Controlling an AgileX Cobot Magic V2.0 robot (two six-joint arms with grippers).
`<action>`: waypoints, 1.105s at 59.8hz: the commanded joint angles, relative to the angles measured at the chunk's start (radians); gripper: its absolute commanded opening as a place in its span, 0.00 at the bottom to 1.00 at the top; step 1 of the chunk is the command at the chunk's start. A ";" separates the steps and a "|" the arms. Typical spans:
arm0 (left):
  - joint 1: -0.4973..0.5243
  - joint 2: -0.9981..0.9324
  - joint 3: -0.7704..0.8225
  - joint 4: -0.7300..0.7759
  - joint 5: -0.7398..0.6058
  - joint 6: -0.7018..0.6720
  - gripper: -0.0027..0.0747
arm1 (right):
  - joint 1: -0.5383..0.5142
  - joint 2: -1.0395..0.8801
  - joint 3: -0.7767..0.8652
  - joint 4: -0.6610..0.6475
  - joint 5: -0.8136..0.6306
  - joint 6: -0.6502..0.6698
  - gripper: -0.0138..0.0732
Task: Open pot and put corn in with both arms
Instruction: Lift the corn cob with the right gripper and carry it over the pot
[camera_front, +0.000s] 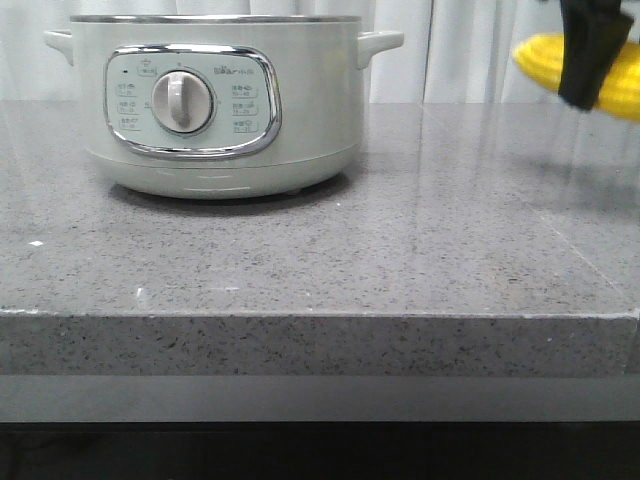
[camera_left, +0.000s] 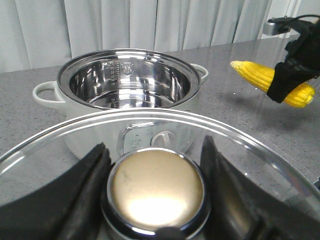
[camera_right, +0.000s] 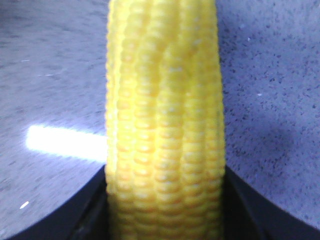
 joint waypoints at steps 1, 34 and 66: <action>-0.006 0.001 -0.038 -0.017 -0.158 -0.006 0.32 | 0.031 -0.114 -0.034 0.007 -0.010 -0.014 0.50; -0.006 0.001 -0.038 -0.017 -0.158 -0.006 0.32 | 0.252 -0.245 -0.044 0.134 -0.199 -0.124 0.50; -0.006 0.001 -0.038 -0.017 -0.158 -0.006 0.32 | 0.403 0.138 -0.498 0.148 -0.174 -0.153 0.50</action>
